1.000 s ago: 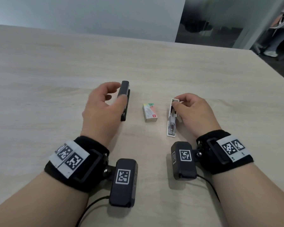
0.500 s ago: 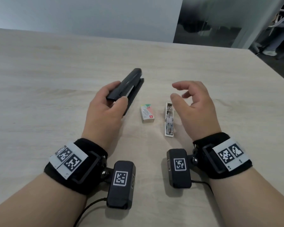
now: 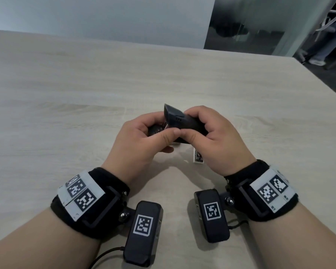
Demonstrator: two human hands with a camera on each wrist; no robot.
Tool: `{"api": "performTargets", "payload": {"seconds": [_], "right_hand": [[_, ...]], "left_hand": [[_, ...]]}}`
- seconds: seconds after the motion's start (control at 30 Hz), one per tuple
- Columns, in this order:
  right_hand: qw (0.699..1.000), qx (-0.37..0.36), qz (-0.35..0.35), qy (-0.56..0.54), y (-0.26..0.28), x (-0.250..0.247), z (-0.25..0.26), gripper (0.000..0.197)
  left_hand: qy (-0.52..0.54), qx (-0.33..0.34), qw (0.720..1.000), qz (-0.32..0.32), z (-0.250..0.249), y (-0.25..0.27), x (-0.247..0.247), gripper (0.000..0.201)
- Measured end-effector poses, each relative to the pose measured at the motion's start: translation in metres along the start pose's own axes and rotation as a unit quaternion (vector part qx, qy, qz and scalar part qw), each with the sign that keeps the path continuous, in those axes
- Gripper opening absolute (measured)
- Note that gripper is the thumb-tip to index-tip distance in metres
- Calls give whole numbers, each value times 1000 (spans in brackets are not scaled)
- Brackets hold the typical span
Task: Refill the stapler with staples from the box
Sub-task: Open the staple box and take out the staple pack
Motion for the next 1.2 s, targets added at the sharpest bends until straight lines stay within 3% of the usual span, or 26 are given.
{"api": "performTargets", "payload": {"seconds": [0.07, 0.2, 0.4, 0.53, 0.63, 0.73, 0.8, 0.97, 1.07, 1.2], "right_hand": [[1000, -2, -20, -19, 1, 2, 1, 13], [980, 30, -141, -138, -1, -10, -1, 14], [964, 37, -238, -109, 1, -15, -1, 26], [938, 124, -303, -116, 0, -20, -10, 25], [891, 221, -334, -215, -1, -23, -21, 31], [821, 277, -332, -373, -3, -21, -29, 30], [805, 279, -323, -412, -4, -20, -30, 24], [795, 283, -297, -447, -6, -19, -32, 15], [803, 275, -272, -454, -8, -18, -31, 16], [820, 260, -196, -470, -9, -10, -25, 17]], "left_hand": [[18, 0, 1000, -4, -2, -1, -1, 24], [45, -33, 998, -5, 5, 1, 1, 23], [68, -22, 997, -14, 4, 0, 1, 27], [97, -26, 995, -30, 6, -1, -1, 22], [117, -28, 992, -47, 6, -2, -4, 29], [138, -42, 988, -58, 6, -3, -6, 33], [129, -39, 989, -62, 5, -3, -7, 26], [17, -47, 996, -79, 10, -2, -10, 22], [-93, 0, 993, -75, 9, -4, -12, 21], [-216, 12, 976, -29, 8, -5, -9, 38]]}}
Point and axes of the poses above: each hand's wrist, its own y-axis away from the middle knuckle, its own x-axis out of the palm, z = x × y, the point moved 4 cm from there along -y, towards the middle knuckle, and after that the axes turned 12 degrees about -z, right-handed, at the moved point
